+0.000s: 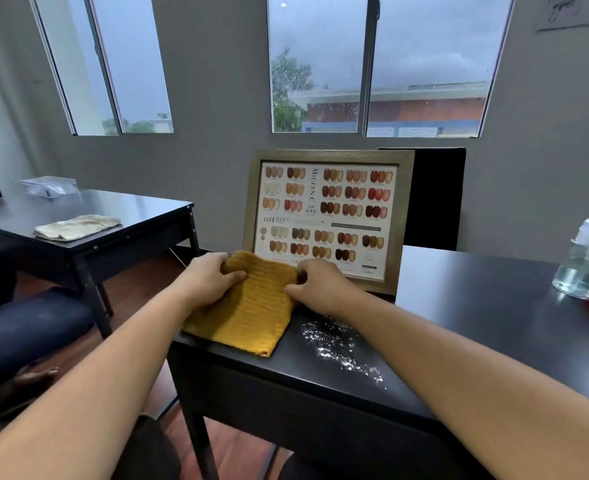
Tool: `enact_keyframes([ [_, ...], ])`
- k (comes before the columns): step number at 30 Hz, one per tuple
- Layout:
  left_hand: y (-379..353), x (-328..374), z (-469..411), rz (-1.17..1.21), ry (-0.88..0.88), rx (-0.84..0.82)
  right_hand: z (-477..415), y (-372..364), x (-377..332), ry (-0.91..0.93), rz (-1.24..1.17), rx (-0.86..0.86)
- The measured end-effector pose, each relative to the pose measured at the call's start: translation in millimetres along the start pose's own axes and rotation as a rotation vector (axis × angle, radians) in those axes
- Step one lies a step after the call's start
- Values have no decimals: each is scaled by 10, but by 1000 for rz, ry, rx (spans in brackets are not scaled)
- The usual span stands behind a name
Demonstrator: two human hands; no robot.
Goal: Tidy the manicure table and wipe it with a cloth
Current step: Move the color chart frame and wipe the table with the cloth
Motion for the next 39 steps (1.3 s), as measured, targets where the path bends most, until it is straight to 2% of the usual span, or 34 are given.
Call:
enact_keyframes([
  [5, 238, 434, 124, 394, -74, -49, 298, 399, -25, -39, -588, 3],
  [8, 173, 885, 203, 565, -99, -175, 535, 822, 74, -60, -707, 135],
  [13, -340, 1646, 338, 605, -90, -305, 989, 1489, 545, -170, -583, 337],
  [16, -733, 1998, 462, 547, -138, -362, 1291, 1670, 926, -308, -489, 355],
  [18, -902, 2107, 527, 417, -176, -358, 1455, 1719, 1130, -401, -414, 351],
  [20, -935, 2117, 535, 214, -231, -273, 1572, 1761, 1260, -476, -174, 368],
  [22, -864, 2056, 499, 106, -259, -154, 1631, 1808, 1294, -495, 269, 396],
  [23, -816, 1989, 483, 105, -261, -116, 1636, 1782, 1217, -435, 442, 428],
  [24, -773, 1908, 471, 122, -266, -96, 1633, 1702, 1100, -333, 514, 442],
  [25, -735, 1816, 459, 140, -278, -86, 1610, 1582, 995, -234, 499, 405],
  [27, -667, 1586, 446, 133, -299, -63, 1553, 1243, 887, -149, 402, 197],
  [29, -592, 1296, 421, 108, -279, -27, 1513, 897, 939, -217, 424, -48],
  [30, -567, 1149, 400, 93, -260, -15, 1499, 793, 997, -250, 460, -113],
  [32, -550, 884, 362, 59, -218, -8, 1462, 715, 1093, -284, 525, -124],
  [35, -587, 666, 338, -14, -193, -3, 1411, 736, 1140, -293, 573, -22],
  [39, -611, 632, 311, -27, -197, 14, 1333, 745, 1075, -283, 446, 91],
])
Point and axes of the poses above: each hand's wrist, its own z-axis away from the middle knuckle, its own y-axis out of the back of the hand, x = y × z, the point moved 7 cm from there along -z, towards the middle knuckle, and after that the axes turned 7 degrees about -z, right-handed, at the moved point
